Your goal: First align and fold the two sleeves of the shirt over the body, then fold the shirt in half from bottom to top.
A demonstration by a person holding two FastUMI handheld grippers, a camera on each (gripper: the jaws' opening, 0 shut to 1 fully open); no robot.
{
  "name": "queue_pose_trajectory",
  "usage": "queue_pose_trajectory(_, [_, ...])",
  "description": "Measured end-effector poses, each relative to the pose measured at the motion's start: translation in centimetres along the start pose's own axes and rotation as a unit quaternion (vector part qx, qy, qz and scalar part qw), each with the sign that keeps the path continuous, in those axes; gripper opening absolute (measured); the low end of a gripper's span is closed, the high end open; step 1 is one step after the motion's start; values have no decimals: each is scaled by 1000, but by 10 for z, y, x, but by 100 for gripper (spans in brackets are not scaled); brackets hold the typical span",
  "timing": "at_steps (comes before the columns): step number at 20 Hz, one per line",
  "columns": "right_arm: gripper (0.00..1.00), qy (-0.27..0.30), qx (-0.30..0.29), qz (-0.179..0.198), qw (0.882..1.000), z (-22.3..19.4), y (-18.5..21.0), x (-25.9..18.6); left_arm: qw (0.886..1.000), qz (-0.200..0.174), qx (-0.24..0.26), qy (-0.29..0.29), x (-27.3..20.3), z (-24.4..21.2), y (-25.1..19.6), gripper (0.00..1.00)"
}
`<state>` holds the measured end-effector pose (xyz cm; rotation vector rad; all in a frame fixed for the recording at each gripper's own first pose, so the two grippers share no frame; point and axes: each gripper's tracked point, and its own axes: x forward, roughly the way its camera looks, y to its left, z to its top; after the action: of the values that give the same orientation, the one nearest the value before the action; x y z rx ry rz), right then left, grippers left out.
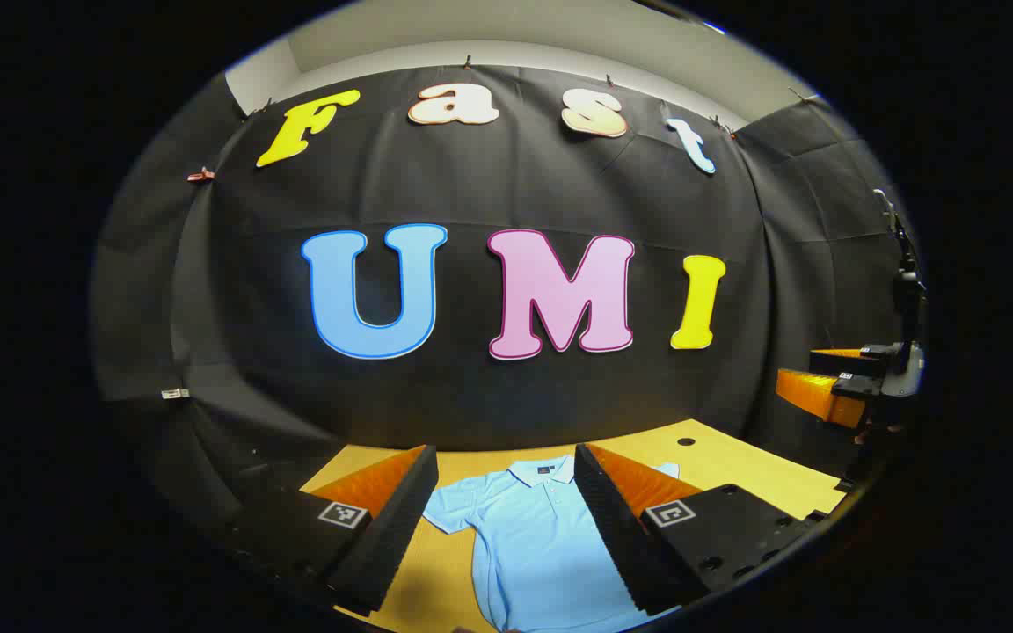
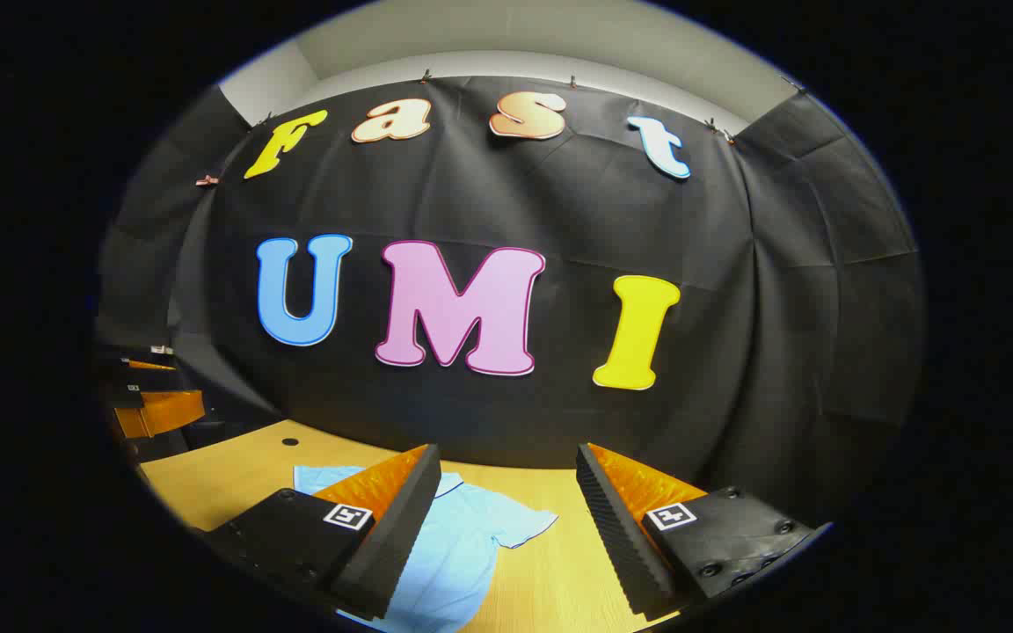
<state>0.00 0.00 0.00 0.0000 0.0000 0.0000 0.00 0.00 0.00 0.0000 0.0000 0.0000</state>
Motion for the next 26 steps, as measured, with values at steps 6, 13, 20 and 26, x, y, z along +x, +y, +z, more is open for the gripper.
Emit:
queue_pose_trajectory(6, [96, 8, -11, 5, 1000, 2, 15, -7, 1000, -4, -4, -8, -4, 7, 12, 99])
queue_pose_trajectory(13, [96, 9, -16, 19, 1000, 5, 29, -7, 1000, -4, -12, -10, -11, 9, 16, 99])
queue_pose_trajectory(20, [97, 28, -16, 11, 999, -10, 19, 7, 1000, -13, -12, -8, -3, 9, 9, 99])
queue_pose_trajectory(26, [96, 67, -20, 25, 997, -44, 7, 67, 1000, 6, -5, 2, 11, 4, 16, 99])
